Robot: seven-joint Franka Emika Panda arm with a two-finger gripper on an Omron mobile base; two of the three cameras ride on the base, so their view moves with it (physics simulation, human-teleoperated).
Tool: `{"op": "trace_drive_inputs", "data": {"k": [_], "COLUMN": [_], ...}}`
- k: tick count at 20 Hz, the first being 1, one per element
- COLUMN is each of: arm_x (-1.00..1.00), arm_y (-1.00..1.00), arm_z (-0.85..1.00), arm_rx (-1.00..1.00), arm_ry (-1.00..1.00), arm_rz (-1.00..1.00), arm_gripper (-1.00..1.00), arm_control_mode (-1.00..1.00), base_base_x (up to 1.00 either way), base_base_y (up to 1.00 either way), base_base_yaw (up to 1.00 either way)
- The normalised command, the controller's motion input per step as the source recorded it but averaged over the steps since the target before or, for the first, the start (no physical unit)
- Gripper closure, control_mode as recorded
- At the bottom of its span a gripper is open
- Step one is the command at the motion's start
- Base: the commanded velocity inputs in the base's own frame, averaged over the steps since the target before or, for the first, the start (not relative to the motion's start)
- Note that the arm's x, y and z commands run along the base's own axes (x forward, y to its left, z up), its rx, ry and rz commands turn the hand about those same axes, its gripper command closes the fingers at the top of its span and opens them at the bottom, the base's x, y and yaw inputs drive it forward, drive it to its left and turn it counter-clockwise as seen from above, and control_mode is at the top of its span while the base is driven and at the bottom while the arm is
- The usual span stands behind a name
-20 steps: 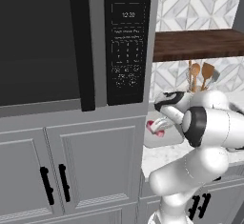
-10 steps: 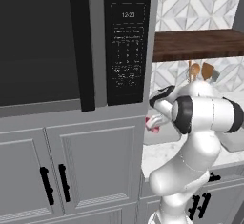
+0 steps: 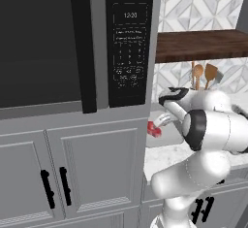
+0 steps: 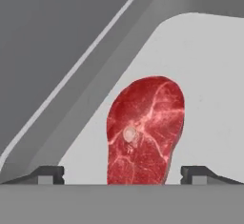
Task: Place one lime and one steak in each tupperware on the nearby counter, to pack two identical lunches.
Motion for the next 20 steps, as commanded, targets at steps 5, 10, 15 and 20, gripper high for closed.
{"op": "trace_drive_inputs", "data": {"k": [5, 10, 15, 20], "arm_x": [-0.72, -0.81, -0.86, -0.83], "arm_y": [0.00, 0.00, -0.01, -0.07], "arm_z": [0.80, 1.00, 0.95, 0.69], "arm_rx": [0.00, 0.00, 0.00, -0.01], "arm_ry": [-0.17, -0.04, 0.00, 0.00], "arm_rz": [0.00, 0.00, -0.09, -0.16], "arm_gripper": [-1.00, -1.00, -1.00, -1.00], "arm_control_mode": [-1.00, -1.00, -1.00, -1.00], "base_base_x": [0.00, 0.00, 0.00, 0.00], "base_base_y": [0.00, 0.00, 0.00, 0.00], "base_base_yaw": [0.00, 0.00, 0.00, 0.00]}}
